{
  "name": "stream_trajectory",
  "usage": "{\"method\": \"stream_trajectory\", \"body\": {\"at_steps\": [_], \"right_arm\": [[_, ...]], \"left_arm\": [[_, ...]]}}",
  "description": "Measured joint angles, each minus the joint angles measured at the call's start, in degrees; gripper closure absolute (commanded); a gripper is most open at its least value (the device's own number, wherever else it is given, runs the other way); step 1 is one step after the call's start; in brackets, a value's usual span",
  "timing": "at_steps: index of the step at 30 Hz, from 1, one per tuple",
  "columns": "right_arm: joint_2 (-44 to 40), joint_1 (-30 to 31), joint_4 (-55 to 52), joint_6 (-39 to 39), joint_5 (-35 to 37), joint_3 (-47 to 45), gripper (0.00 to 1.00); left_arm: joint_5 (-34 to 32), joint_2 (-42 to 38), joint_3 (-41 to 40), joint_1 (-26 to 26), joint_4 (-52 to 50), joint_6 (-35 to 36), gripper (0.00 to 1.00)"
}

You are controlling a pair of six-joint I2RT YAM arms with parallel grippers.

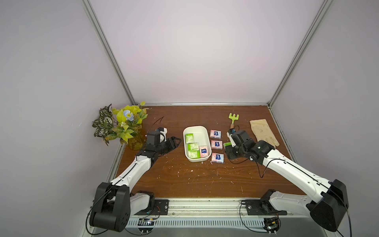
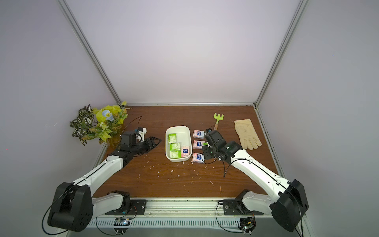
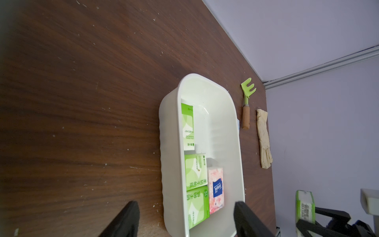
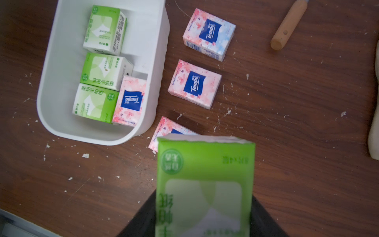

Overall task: Take the pocket tissues out of the storage box
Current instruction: Place the pocket tissues at the center of the board.

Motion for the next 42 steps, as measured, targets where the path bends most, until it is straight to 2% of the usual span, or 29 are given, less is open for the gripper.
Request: {"method": "stream_trajectory", "body": {"at_steps": [8,23,34,42], "right_arm": [[-2.38,4.98,-0.04,5.62,0.13,-6.23,0.42],[-1.55,3.85,2.64,15.89,5.03,-12.55,0.39],[2.95,-4.44,8.28,13.22,4.31,-15.3,0.38],[7.91,-5.51,11.23,10.34,3.19,-15.3,0.36]], "left_arm": [[-0.66,-0.46,0.0,0.0,-0.81,0.0,0.3],[-0.72,-0.5,0.0,0.0,-1.25,0.0,0.3],[-1.05,-0.5,0.02,0.0,-2.36,0.04,0.3],[-1.25,-0.5,0.13,0.0,-2.58,0.07,0.3]]}}
